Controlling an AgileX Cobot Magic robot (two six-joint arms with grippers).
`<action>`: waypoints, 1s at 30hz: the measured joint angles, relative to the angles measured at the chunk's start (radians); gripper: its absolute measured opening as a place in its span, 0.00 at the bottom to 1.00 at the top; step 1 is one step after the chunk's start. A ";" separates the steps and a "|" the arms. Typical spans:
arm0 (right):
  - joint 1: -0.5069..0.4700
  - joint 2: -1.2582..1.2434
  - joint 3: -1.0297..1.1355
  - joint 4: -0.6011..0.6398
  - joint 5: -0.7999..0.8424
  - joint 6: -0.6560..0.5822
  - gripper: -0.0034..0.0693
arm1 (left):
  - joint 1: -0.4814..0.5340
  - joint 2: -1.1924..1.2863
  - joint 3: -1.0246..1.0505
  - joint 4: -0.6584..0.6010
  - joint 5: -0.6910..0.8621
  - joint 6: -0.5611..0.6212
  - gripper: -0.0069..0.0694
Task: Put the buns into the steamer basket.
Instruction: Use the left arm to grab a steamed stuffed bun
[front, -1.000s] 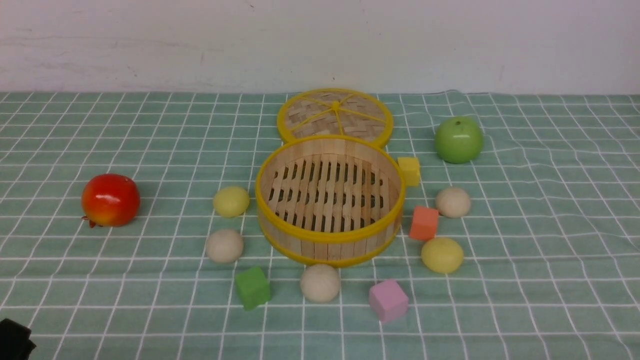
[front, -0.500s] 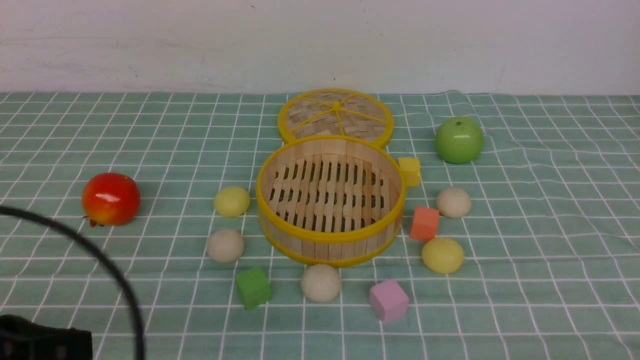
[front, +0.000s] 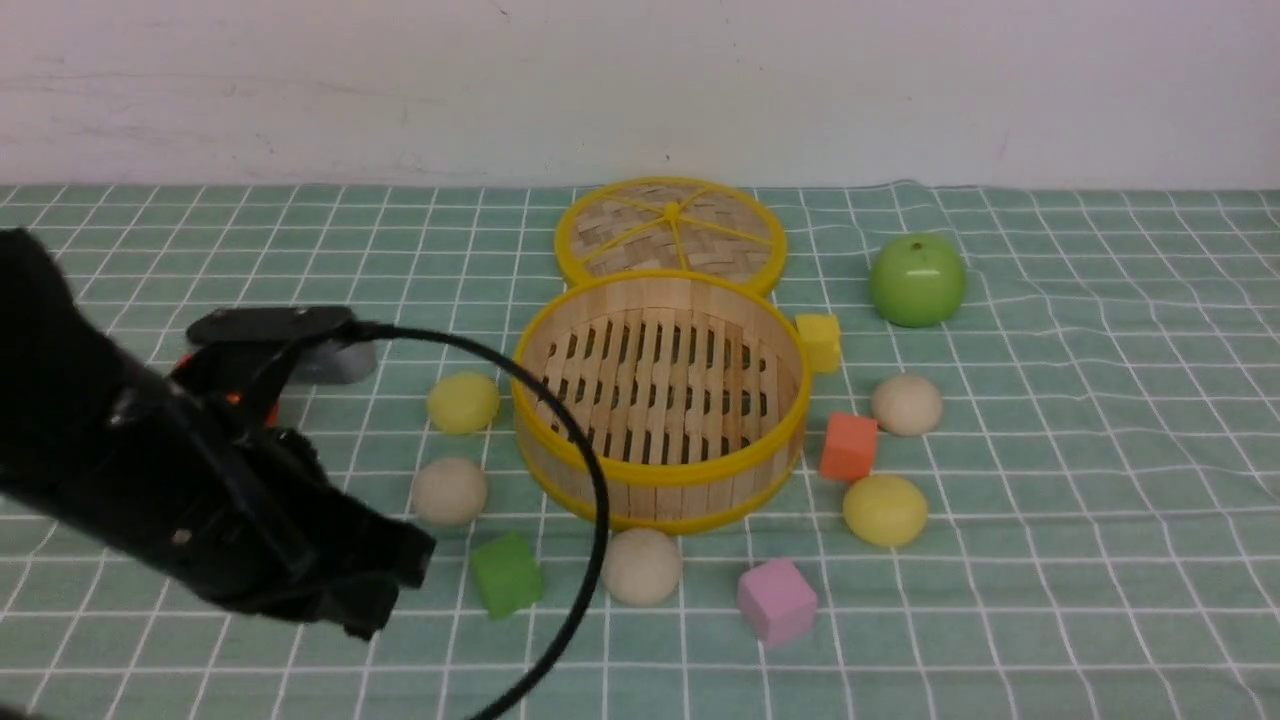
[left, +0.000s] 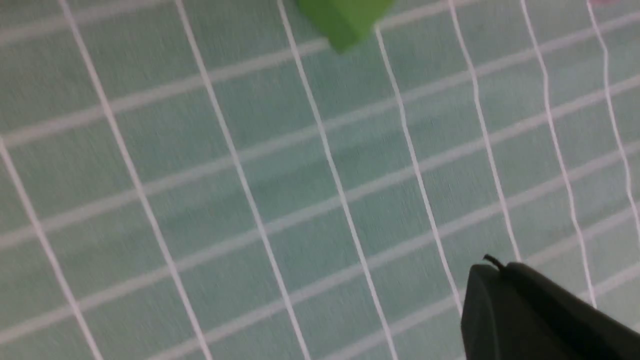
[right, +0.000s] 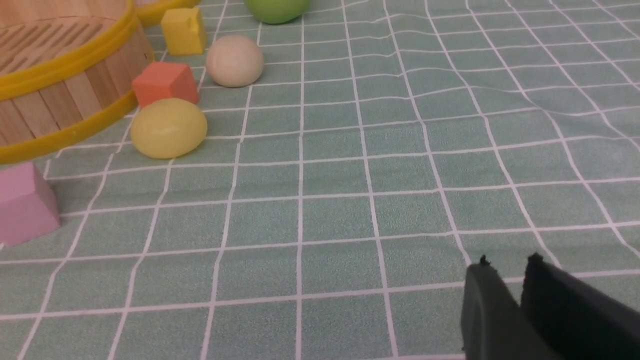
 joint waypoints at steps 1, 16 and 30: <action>0.000 0.000 0.000 0.000 0.000 0.000 0.20 | 0.000 0.007 -0.006 0.005 -0.003 -0.004 0.07; 0.000 0.000 0.000 0.000 0.000 0.000 0.20 | 0.004 0.507 -0.379 0.203 -0.103 -0.058 0.31; 0.000 0.000 0.000 0.000 0.000 0.000 0.20 | 0.012 0.650 -0.441 0.295 -0.212 -0.080 0.42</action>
